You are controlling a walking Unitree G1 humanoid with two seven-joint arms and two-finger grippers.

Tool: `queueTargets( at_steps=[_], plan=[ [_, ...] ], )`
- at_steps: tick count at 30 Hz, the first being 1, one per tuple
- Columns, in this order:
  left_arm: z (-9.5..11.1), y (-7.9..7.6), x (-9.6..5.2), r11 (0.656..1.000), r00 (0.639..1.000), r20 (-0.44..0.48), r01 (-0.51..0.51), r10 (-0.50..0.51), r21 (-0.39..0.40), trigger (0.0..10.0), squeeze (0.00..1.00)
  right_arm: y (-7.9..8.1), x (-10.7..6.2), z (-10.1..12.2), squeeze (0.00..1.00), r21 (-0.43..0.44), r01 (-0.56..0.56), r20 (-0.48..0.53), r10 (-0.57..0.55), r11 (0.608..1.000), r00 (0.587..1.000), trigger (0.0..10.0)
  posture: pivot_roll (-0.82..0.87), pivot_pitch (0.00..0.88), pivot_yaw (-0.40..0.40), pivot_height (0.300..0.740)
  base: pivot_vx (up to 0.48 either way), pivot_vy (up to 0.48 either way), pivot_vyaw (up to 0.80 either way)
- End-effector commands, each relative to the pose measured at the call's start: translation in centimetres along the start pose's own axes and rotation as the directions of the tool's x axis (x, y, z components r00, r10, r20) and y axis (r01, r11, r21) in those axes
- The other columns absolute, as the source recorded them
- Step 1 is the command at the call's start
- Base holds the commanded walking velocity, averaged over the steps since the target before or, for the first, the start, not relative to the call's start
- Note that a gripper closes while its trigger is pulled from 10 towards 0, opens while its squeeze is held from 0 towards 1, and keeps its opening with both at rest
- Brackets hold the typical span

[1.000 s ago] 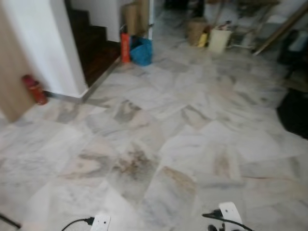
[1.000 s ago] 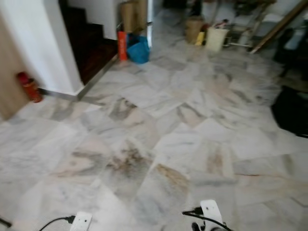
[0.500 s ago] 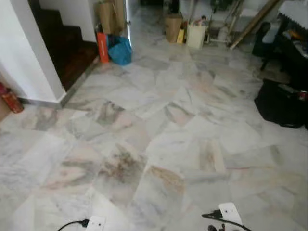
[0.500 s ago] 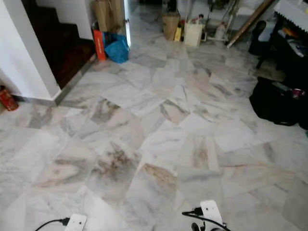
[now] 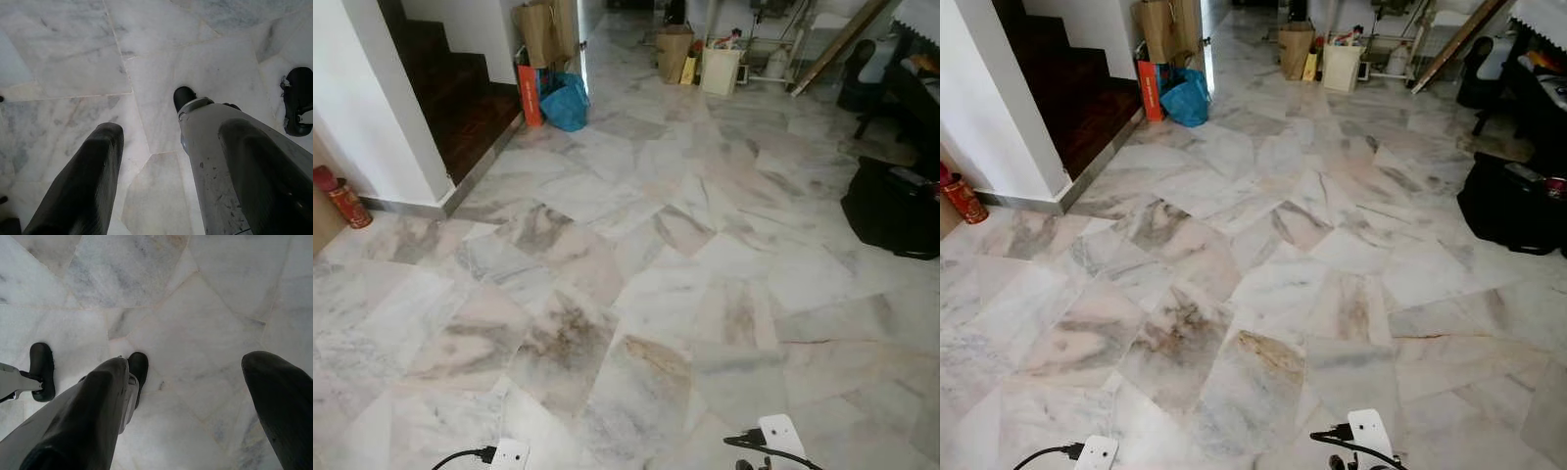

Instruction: Hang hanger

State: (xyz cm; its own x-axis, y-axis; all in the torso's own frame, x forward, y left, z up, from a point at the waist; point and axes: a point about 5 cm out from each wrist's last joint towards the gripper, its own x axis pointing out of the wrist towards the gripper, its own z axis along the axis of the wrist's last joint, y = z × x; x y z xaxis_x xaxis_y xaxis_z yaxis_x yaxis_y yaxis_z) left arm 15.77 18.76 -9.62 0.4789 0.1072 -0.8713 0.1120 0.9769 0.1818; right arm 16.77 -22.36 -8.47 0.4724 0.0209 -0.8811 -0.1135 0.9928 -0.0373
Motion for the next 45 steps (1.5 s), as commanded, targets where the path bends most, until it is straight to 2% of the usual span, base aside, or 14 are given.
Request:
queueTargets(
  at_steps=[1, 32, 34, 36, 39, 41, 45],
  plan=[
    [-0.1, 0.0, 0.0, 1.000, 1.000, -0.008, 0.002, -0.002, 0.015, 10.0, 0.00, 0.0, 0.0, 0.2, 0.00, -0.021, -0.001, 0.002, 0.001, 1.000, 1.000, 10.0, -0.09, 0.000, -0.015, 0.740, 0.000, 0.000, 0.00],
    [-0.1, 0.0, 0.0, 1.000, 1.000, -0.008, 0.002, -0.002, 0.016, 10.0, 0.00, 0.0, 0.0, 0.3, 0.00, -0.016, -0.002, 0.005, 0.002, 1.000, 1.000, 10.0, -0.08, 0.000, -0.013, 0.740, 0.000, 0.000, 0.00],
    [-0.6, 1.8, -0.1, 1.000, 1.000, -0.016, -0.015, 0.015, 0.018, 10.0, 0.00, 0.3, 0.1, 0.5, 0.00, 0.000, -0.007, 0.014, 0.007, 1.000, 1.000, 10.0, -0.10, 0.000, -0.001, 0.740, 0.000, 0.000, 0.00],
    [-0.8, 2.5, -0.1, 1.000, 1.000, -0.020, -0.022, 0.023, 0.020, 10.0, 0.00, 0.4, 0.1, 0.6, 0.00, 0.006, -0.008, 0.016, 0.008, 1.000, 1.000, 10.0, -0.10, 0.000, -0.001, 0.740, 0.000, 0.000, 0.00],
    [-0.9, 2.2, -0.1, 1.000, 1.000, -0.021, -0.020, 0.020, 0.020, 10.0, 0.00, 0.4, 0.1, 0.6, 0.00, 0.006, -0.008, 0.016, 0.008, 1.000, 1.000, 10.0, -0.10, 0.000, 0.000, 0.740, 0.000, 0.000, 0.00],
    [-0.4, 1.1, 0.0, 0.999, 1.000, -0.013, -0.008, 0.009, 0.031, 10.0, 0.00, 0.4, 0.2, 0.7, 0.00, 0.006, -0.006, 0.017, 0.006, 1.000, 1.000, 10.0, -0.11, 0.000, 0.006, 0.740, 0.000, 0.000, 0.00],
    [0.4, 0.3, 0.1, 0.999, 1.000, 0.005, -0.002, 0.002, 0.044, 10.0, 0.00, 0.4, 0.2, 1.0, 0.00, 0.009, 0.003, 0.030, -0.003, 1.000, 1.000, 10.0, -0.13, 0.000, 0.020, 0.740, 0.000, 0.000, 0.00]
  ],
)
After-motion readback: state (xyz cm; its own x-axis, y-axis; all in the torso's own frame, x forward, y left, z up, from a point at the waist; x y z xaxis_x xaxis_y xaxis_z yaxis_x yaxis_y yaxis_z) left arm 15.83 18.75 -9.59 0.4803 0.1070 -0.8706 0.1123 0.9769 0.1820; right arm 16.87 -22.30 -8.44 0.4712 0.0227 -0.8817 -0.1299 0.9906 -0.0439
